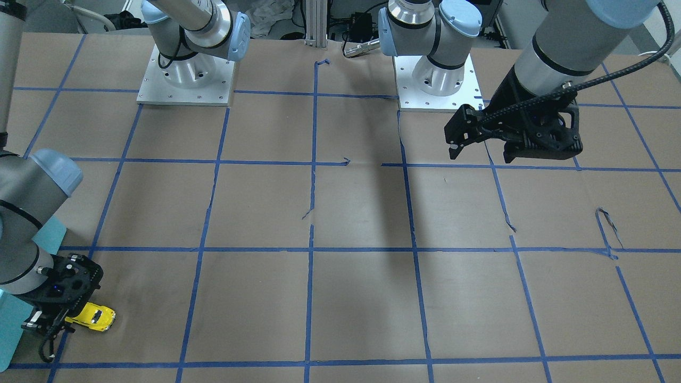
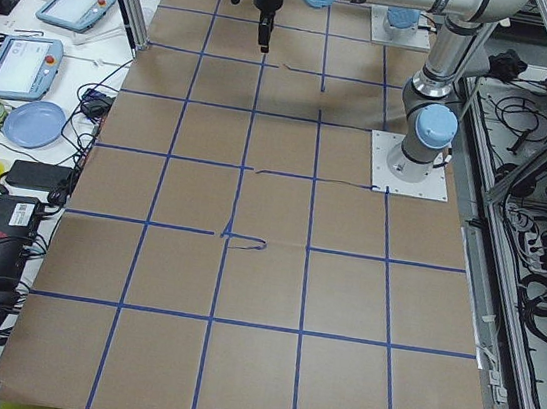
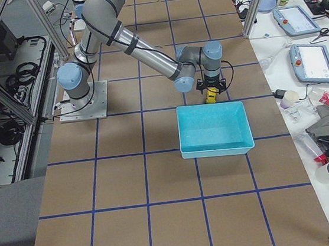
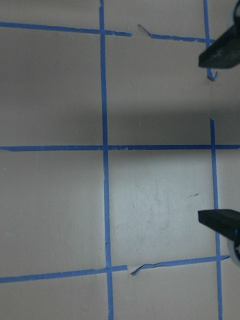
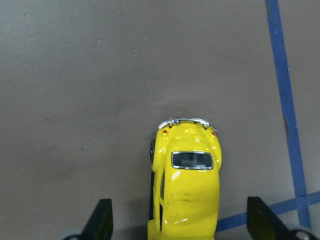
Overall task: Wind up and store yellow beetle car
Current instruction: 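Lift the car with the right gripper and carry it over the blue tray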
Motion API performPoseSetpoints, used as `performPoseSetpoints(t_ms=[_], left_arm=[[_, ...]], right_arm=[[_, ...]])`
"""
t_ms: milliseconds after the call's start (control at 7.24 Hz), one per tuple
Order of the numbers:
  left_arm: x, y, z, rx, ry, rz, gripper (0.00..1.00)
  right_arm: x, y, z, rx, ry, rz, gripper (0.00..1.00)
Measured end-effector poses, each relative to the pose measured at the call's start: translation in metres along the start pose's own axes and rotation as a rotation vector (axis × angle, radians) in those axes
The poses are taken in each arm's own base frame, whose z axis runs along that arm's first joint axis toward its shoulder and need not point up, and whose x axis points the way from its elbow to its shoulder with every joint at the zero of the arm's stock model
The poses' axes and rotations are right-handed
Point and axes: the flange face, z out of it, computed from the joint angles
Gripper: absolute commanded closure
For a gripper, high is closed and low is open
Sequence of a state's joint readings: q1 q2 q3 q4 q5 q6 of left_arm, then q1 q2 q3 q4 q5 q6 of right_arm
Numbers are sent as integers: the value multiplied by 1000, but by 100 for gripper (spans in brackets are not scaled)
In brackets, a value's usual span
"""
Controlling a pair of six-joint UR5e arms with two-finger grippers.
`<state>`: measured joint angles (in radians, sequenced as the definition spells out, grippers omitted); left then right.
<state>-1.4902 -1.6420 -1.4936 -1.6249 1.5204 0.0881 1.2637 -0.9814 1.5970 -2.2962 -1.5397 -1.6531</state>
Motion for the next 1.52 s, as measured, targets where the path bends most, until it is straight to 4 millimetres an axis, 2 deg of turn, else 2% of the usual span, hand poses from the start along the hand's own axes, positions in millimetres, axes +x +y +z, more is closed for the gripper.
performPoseSetpoints(t_ms=[138, 276, 553, 691, 829, 1105, 1243, 1382, 1520], left_arm=[[0, 1, 1, -1, -2, 0, 0], [0, 1, 2, -2, -5, 0, 0], [0, 1, 2, -2, -9, 3, 0], [1, 1, 2, 0, -9, 4, 0], [2, 1, 1, 1, -9, 6, 0], [4, 3, 0, 5, -8, 8, 0], [5, 3, -1, 6, -8, 10, 0], [6, 4, -2, 7, -10, 12, 0], [6, 4, -2, 8, -10, 13, 0]], right_arm=[[0, 1, 1, -1, -1, 1, 40], [0, 1, 2, -1, -1, 2, 52], [0, 0, 0, 5, 0, 4, 82], [0, 0, -8, 5, 6, 15, 83], [-2, -1, -26, 4, 14, 55, 86], [-12, -6, -82, 47, 2, 226, 86], [-16, 5, -106, 66, -4, 375, 86], [-17, 33, -122, 82, -10, 567, 86], [-17, 69, -134, 102, -10, 740, 86]])
